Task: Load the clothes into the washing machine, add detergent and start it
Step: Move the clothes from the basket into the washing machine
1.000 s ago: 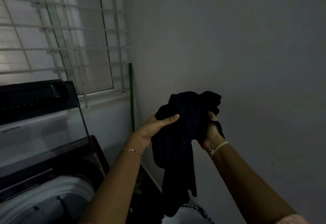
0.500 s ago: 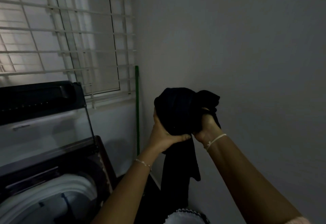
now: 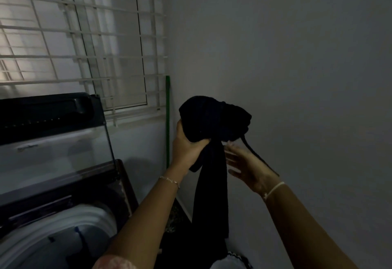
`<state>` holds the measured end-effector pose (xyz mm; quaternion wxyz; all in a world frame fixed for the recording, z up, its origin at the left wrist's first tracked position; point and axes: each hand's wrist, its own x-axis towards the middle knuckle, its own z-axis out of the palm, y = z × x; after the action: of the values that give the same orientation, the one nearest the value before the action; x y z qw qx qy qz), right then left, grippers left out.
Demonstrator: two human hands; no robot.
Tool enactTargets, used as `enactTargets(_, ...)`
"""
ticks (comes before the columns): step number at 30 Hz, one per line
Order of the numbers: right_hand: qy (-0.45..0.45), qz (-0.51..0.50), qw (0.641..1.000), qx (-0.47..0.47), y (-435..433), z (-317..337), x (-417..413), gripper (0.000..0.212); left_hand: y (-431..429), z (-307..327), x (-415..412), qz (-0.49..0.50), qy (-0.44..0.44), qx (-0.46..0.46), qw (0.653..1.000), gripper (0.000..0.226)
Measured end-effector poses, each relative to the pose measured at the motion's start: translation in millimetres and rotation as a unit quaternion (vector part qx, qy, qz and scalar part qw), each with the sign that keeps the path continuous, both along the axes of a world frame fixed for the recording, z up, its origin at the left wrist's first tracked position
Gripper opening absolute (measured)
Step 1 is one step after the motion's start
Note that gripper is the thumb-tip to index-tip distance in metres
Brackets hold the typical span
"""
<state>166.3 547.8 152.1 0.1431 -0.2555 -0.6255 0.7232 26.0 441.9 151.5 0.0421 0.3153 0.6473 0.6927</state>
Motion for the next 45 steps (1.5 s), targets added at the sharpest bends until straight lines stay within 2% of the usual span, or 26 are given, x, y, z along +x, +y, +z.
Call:
enactTargets(2,-0.049,0.019,0.998,0.041,-5.9,-22.7,1.1,0.071,3.6,4.6,0.1,0.0,-0.029,0.02,0.999,0.085)
enactTargets(4,-0.076,0.037,0.994,0.063,-18.8,-39.6,-3.6,0.051,7.2,9.1,1.7,0.001,-0.057,0.039,0.998,0.085)
enactTargets(5,-0.086,0.048,0.993,0.064,-24.9,-47.7,-6.9,0.048,8.9,10.8,2.3,-0.001,-0.07,0.049,0.996,0.084)
enactTargets(8,-0.084,0.038,0.995,0.028,-34.6,-70.7,-20.3,0.06,12.2,14.9,3.1,-0.007,-0.094,0.073,0.993,0.08)
enactTargets(10,-0.1,-0.007,0.995,-0.009,-36.8,-76.4,-23.3,0.058,12.3,18.6,3.2,-0.008,-0.101,0.085,0.991,0.081)
enactTargets(15,-0.134,-0.159,0.976,-0.066,-11.2,-102.4,-15.5,0.033,5.3,22.1,-9.4,-0.008,-0.134,0.122,0.983,0.083)
enactTargets(17,-0.114,-0.202,0.966,-0.111,-0.2,-102.3,-10.0,0.026,0.2,20.2,-18.3,-0.007,-0.143,0.127,0.982,0.081)
enactTargets(20,-0.079,-0.22,0.96,-0.153,11.4,-86.8,-9.1,0.041,-8.1,15.2,-29.8,0.001,-0.16,0.124,0.979,0.079)
enactTargets(23,-0.046,-0.206,0.96,-0.183,21.5,-63.0,-12.5,0.045,-12.6,5.8,-38.6,0.009,-0.166,0.111,0.98,0.082)
enactTargets(26,0.044,-0.205,0.955,-0.209,24.5,-37.9,-21.3,0.051,-14.5,-4.3,-40.7,0.022,-0.172,0.101,0.98,0.082)
enactTargets(29,0.117,-0.196,0.951,-0.207,23.5,-12.2,-34.5,0.047,-15.0,-11.7,-37.9,0.021,-0.161,0.075,0.984,0.086)
enactTargets(32,0.164,-0.147,0.954,-0.205,18.9,11.3,-49.3,0.042,-11.7,-17.0,-32.4,0.007,-0.144,0.041,0.989,0.088)
enactTargets(35,0.167,-0.117,0.963,-0.174,-1.2,29.5,-71.4,0.037,-7.5,-17.0,-26.2,-0.019,-0.129,0.002,0.991,0.087)
enactTargets(38,0.142,-0.178,0.97,-0.08,-6.7,25.2,-88.6,0.048,-10.2,-12.1,-24.5,-0.121,-0.139,-0.029,0.982,0.08)
enactTargets(40,0.138,-0.211,0.968,-0.002,-4.4,19.7,-93.2,0.04,-14.3,-11.1,-30.3,-0.201,-0.181,-0.029,0.962,0.083)
enactTargets(42,0.143,-0.229,0.961,0.056,-6.8,16.1,-96.3,0.046,-16.3,-11.6,-35.9,-0.257,-0.24,-0.011,0.936,0.091)
enactTargets(45,0.152,-0.252,0.947,0.128,-17.2,11.1,-100.5,0.052,-9.8,-9.4,-32.5,-0.261,-0.284,0.007,0.923,0.102)
